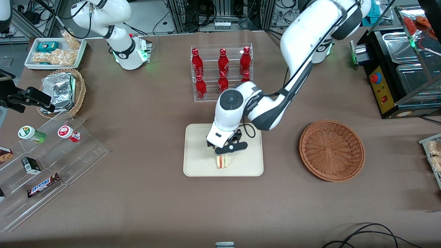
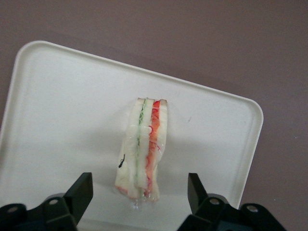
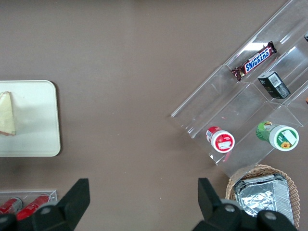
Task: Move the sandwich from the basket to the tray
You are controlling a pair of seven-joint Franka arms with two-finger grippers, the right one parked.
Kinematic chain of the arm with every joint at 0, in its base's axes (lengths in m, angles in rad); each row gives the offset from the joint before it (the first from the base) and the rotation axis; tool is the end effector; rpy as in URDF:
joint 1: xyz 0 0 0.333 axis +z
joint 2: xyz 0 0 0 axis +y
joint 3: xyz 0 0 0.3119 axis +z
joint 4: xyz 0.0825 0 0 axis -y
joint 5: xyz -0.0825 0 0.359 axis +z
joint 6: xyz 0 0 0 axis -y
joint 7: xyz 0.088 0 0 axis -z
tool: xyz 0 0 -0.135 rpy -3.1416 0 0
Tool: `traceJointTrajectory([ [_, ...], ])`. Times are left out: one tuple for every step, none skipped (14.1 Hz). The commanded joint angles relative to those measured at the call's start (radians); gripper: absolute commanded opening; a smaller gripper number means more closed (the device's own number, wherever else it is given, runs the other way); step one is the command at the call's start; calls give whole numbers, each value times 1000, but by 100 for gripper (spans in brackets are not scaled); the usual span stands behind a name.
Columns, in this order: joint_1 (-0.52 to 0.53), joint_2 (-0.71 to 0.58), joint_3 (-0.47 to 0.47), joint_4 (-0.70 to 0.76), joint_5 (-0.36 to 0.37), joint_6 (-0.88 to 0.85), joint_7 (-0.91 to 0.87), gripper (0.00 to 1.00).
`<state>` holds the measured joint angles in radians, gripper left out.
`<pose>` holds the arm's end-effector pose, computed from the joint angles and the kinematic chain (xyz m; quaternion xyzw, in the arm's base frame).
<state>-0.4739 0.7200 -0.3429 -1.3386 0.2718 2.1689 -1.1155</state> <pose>0.5477 -0.4792 0.3135 0.9887 0.1286 0.0508 0.0574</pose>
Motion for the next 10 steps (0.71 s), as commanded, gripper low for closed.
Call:
traceJointTrajectory([
  [47, -158, 2, -63, -16, -133, 41, 100],
  [57, -200, 2, -85, -19, -185, 58, 100],
  [93, -244, 1, -126, -38, -191, 62, 100],
  [124, -282, 1, -158, -84, -201, 65, 100],
  [135, -315, 2, -186, -104, -210, 66, 100],
  [168, -341, 2, -221, -106, -215, 74, 100],
  [191, -355, 2, -255, -105, -216, 106, 100],
  [201, -378, 5, -308, -105, -207, 150, 100],
  [233, -399, 5, -345, -103, -205, 181, 100],
  [280, -425, 5, -370, -102, -213, 225, 100],
])
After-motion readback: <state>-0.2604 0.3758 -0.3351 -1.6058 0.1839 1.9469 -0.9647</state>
